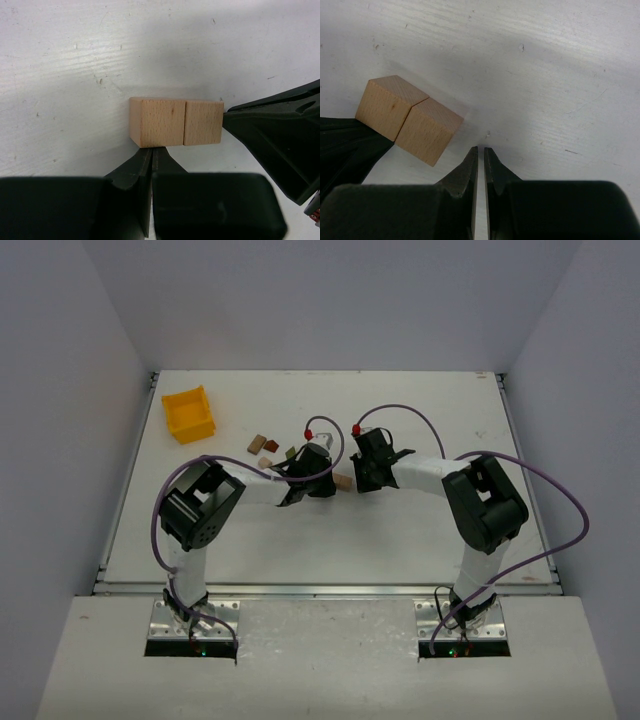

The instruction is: Build the wood block tower

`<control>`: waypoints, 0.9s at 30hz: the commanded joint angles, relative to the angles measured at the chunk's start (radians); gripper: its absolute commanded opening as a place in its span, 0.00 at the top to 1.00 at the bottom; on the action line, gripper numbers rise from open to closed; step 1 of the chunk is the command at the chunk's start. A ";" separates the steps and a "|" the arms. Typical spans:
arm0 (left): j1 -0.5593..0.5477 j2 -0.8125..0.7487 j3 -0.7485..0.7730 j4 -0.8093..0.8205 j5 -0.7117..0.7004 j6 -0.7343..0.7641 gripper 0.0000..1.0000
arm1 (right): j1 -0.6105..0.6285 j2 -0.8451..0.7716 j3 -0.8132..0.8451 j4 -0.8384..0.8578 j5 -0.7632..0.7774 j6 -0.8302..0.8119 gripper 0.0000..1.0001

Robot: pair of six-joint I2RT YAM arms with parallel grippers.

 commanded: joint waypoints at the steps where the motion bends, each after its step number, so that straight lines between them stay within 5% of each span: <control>1: -0.013 0.003 0.027 0.032 0.013 0.013 1.00 | -0.004 -0.021 -0.001 0.034 0.003 -0.016 0.91; 15: -0.002 -0.207 -0.097 -0.039 -0.129 0.003 1.00 | -0.004 0.017 0.042 0.040 -0.040 -0.013 0.92; 27: 0.159 -0.366 -0.143 -0.115 -0.221 -0.027 1.00 | -0.005 0.062 0.091 0.041 -0.056 -0.019 0.92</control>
